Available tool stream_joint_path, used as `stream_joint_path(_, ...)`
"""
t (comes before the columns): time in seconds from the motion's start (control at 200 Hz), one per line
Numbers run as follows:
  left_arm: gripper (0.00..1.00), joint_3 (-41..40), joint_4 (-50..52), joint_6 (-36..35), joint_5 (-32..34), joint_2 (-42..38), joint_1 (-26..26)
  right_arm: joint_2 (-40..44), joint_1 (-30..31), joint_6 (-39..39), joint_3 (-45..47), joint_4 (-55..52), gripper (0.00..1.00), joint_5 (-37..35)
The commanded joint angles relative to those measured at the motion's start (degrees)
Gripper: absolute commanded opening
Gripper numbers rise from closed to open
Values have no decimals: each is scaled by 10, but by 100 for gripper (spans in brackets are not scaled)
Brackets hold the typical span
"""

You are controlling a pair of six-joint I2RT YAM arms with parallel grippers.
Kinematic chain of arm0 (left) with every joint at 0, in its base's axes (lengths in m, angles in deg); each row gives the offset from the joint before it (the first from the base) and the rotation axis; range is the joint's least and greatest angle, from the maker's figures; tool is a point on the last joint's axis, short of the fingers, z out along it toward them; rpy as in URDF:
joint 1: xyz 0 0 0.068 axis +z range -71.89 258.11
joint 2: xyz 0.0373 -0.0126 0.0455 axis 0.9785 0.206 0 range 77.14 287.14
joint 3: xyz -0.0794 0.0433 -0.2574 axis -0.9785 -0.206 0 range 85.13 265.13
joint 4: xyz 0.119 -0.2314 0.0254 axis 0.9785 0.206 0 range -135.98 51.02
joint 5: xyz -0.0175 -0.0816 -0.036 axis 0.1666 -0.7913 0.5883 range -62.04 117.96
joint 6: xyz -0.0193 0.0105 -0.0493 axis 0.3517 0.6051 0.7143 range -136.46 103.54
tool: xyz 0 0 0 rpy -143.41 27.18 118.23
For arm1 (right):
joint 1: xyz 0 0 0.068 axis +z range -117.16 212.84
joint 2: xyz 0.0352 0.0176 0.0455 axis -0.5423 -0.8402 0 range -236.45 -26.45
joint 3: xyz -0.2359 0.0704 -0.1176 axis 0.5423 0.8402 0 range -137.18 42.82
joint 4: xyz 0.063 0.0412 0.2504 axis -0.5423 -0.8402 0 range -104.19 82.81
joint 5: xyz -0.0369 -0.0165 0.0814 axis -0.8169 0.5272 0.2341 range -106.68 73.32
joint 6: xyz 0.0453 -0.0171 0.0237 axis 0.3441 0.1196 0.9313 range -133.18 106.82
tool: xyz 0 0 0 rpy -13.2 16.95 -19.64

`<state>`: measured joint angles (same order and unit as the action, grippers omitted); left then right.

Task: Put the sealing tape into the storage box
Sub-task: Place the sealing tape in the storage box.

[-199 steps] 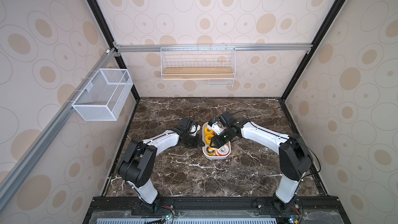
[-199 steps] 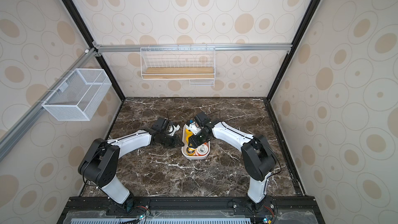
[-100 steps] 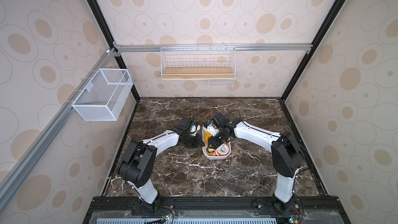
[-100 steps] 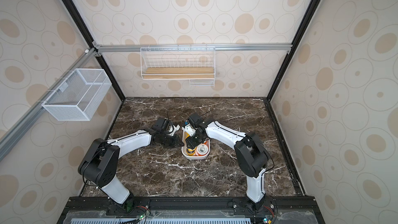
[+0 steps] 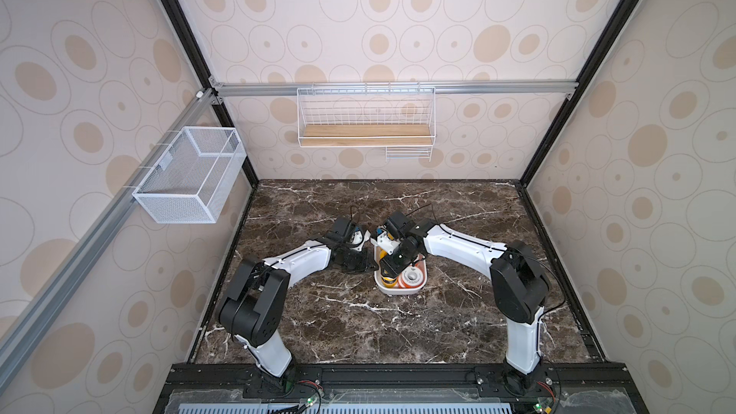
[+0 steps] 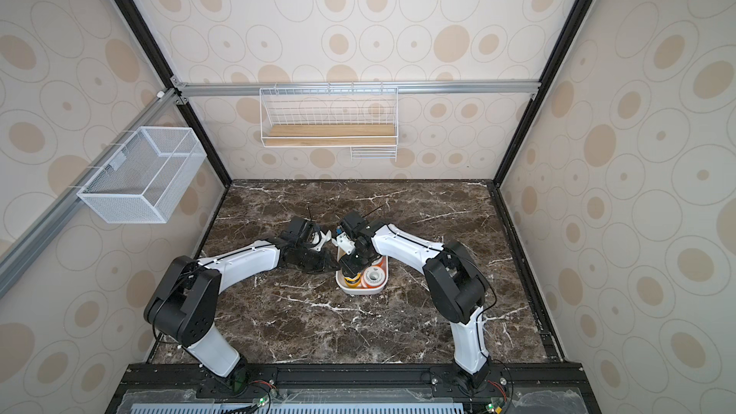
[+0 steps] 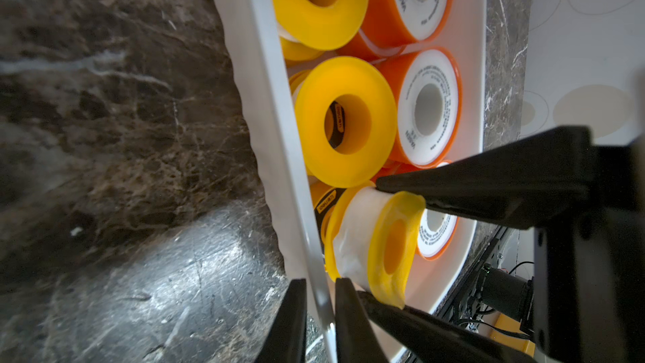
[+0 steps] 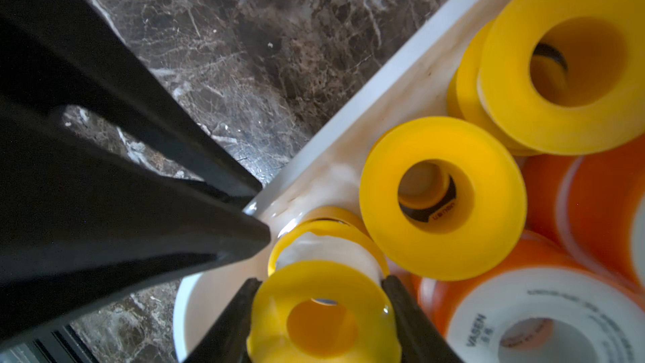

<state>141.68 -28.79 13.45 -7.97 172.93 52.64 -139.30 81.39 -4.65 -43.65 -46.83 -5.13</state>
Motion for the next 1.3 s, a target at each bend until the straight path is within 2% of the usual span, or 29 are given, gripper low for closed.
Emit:
stream_joint_path(0.0, 20, 13, 4, -8, 2, -15, -3, -17, 7, -5, -19, -21, 53, -14)
stream_joint_path(0.631, 23, 14, 5, -9, 1, -15, -3, -18, 13, 0, -23, -17, 66, -6)
stream_joint_path(1.027, 25, 15, 8, -11, 2, -19, -3, 10, 13, 0, -7, -1, 67, 20)
stream_joint_path(1.297, 26, 15, 11, -12, 3, -20, -2, 16, 12, 1, 4, -2, 70, 8)
